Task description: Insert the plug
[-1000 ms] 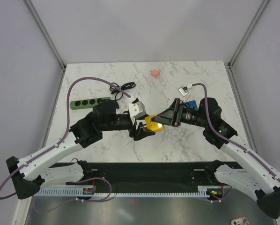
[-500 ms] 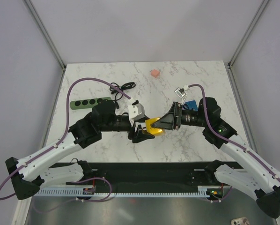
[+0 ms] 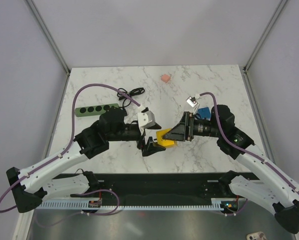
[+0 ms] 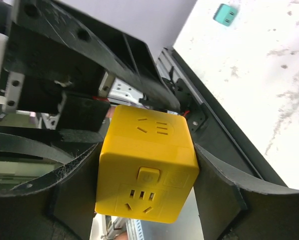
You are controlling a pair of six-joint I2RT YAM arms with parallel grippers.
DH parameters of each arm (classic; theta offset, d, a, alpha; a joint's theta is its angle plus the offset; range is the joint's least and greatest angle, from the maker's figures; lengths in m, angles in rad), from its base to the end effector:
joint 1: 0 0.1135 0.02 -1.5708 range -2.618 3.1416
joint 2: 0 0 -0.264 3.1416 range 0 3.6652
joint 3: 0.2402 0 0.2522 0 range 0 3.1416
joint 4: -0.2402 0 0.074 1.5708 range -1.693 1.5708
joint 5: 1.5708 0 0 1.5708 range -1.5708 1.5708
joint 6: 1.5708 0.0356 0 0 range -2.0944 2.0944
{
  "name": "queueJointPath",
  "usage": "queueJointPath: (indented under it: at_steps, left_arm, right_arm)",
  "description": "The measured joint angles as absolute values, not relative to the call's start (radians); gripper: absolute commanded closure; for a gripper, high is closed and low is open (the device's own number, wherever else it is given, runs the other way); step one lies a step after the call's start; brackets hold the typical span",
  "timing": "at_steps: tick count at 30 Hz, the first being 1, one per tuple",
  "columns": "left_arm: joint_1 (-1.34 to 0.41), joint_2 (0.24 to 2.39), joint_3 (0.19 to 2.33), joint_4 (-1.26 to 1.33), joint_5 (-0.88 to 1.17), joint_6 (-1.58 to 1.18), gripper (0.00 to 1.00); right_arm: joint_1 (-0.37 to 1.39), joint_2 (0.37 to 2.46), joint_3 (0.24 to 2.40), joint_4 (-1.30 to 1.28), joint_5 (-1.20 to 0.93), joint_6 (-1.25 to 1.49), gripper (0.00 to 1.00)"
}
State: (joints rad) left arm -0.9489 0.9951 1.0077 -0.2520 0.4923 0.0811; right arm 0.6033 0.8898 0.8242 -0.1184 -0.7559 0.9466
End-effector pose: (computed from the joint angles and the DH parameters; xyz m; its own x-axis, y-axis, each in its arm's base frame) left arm 0.1161 -0.1909 0.3730 -0.0580 0.2034 -0.9774 0.9917 0.1241 -0.0330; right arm 0.1512 0.1338 0.3441 -0.8737 0.1151 -0.4727 -0.4436 0.2108 0.8711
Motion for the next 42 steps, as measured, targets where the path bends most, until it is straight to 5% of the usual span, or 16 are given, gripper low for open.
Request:
queueJointPath:
  at_steps: [12, 23, 28, 35, 42]
  left_arm:
    - [-0.944, 0.925, 1.003, -0.326, 0.399, 0.006, 0.0]
    - [-0.917, 0.832, 0.989, -0.428, 0.149, -0.211, 0.0]
    - [-0.837, 0.978, 0.99, -0.505, 0.164, -0.306, 0.0]
    - [-0.477, 1.01, 0.965, -0.533, 0.38, -0.389, 0.0]
    - [-0.451, 1.01, 0.911, -0.527, 0.395, -0.393, 0.0]
  right_arm:
    - [0.583, 0.958, 1.014, -0.533, -0.372, 0.629, 1.0]
    - [0.528, 1.235, 1.11, -0.678, 0.102, 0.372, 1.0]
    - [0.435, 1.436, 1.245, -0.695, 0.168, 0.282, 1.0]
    - [0.4, 1.614, 1.375, -0.734, 0.199, 0.226, 1.0]
    - [0.397, 1.676, 1.403, -0.732, 0.163, 0.198, 1.0]
